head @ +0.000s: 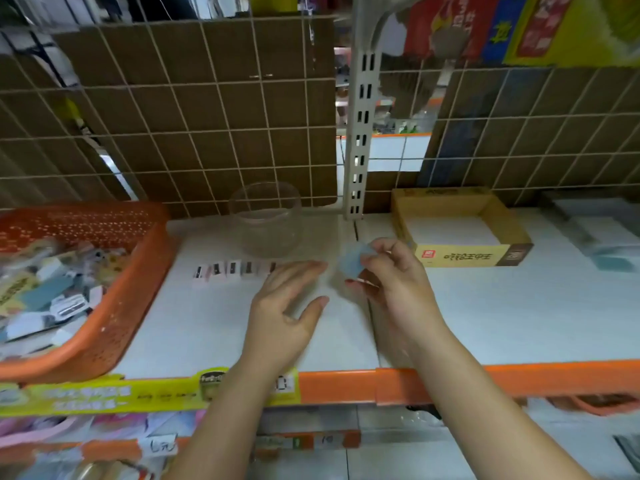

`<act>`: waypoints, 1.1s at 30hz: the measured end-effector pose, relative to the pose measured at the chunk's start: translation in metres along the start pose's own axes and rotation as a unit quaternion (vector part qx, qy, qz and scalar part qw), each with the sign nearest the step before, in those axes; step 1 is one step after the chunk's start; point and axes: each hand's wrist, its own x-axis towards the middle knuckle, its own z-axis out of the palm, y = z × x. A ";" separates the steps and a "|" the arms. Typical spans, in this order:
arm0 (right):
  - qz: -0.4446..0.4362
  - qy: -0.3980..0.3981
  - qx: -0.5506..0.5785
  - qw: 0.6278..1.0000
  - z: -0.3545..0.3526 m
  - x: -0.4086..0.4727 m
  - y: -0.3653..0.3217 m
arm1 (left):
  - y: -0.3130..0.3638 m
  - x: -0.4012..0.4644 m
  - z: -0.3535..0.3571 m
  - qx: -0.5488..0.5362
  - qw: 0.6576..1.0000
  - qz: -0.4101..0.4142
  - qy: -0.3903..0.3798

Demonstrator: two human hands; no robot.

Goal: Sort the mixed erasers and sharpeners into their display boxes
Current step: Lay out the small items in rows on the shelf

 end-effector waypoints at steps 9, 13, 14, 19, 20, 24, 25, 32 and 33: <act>-0.020 0.016 -0.193 0.981 -0.187 0.005 -0.062 | 0.058 0.016 0.138 0.063 0.983 0.028 -0.170; -0.038 0.084 -0.273 0.957 -0.280 0.012 -0.090 | 0.087 0.024 0.208 0.087 0.970 0.028 -0.224; -0.045 0.102 -0.283 0.953 -0.301 0.015 -0.096 | 0.095 0.028 0.223 0.093 0.967 0.038 -0.233; -0.068 0.154 -0.367 0.915 -0.385 0.044 -0.119 | 0.134 0.052 0.285 0.111 0.955 0.060 -0.268; -0.062 0.153 -0.385 0.908 -0.395 0.052 -0.120 | 0.141 0.057 0.297 0.120 0.950 0.069 -0.278; -0.028 0.144 -0.419 0.896 -0.419 0.076 -0.118 | 0.160 0.074 0.345 0.179 0.927 0.140 -0.299; -0.030 0.145 -0.424 0.894 -0.421 0.079 -0.117 | 0.163 0.076 0.355 0.188 0.926 0.146 -0.292; -0.071 0.111 -0.499 0.856 -0.425 0.083 -0.115 | 0.162 0.079 0.394 0.265 0.906 0.138 -0.299; -0.079 0.102 -0.524 0.842 -0.425 0.083 -0.114 | 0.161 0.078 0.396 0.271 0.905 0.136 -0.298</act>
